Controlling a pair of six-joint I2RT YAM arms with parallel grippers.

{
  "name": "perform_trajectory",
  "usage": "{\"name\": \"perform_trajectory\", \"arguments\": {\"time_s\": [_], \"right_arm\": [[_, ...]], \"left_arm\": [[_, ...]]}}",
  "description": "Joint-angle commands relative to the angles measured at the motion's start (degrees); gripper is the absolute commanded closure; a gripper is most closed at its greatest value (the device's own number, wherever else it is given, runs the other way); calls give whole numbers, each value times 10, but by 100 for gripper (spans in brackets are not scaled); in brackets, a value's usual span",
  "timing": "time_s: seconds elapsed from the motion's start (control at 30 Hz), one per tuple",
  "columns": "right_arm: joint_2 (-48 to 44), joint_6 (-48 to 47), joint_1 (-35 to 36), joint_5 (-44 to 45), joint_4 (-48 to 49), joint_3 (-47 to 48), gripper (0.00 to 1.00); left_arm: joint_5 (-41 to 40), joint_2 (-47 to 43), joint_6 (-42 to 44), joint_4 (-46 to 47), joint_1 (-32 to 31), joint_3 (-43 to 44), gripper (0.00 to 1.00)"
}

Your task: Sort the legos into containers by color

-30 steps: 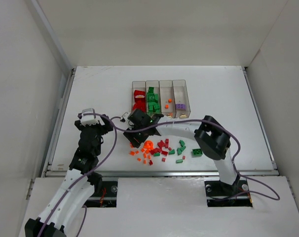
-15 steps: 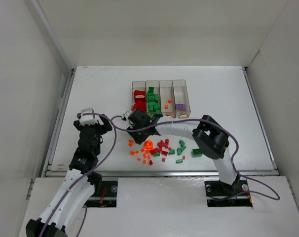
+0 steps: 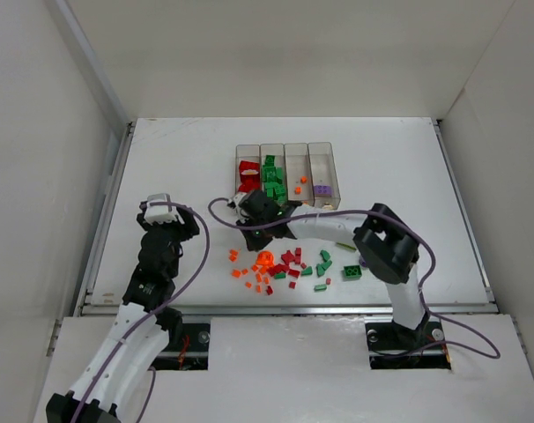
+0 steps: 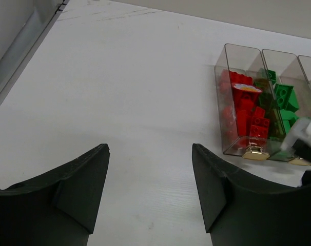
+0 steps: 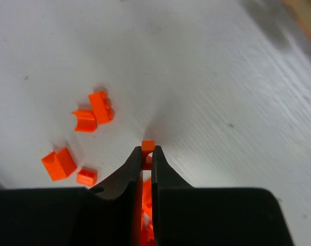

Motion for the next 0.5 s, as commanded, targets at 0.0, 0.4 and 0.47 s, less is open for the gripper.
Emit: {"name": "perform_trajectory", "arguments": {"time_s": [0.0, 0.4, 0.47], "right_arm": [[-108, 60, -62, -21, 50, -27, 100], [-112, 114, -244, 38, 8, 32, 100], [-68, 114, -257, 45, -24, 79, 100]], "left_arm": [[42, -16, 23, 26, 1, -4, 38], [261, 92, 173, -95, -4, 122, 41], [291, 141, 238, -141, -11, 150, 34]]}}
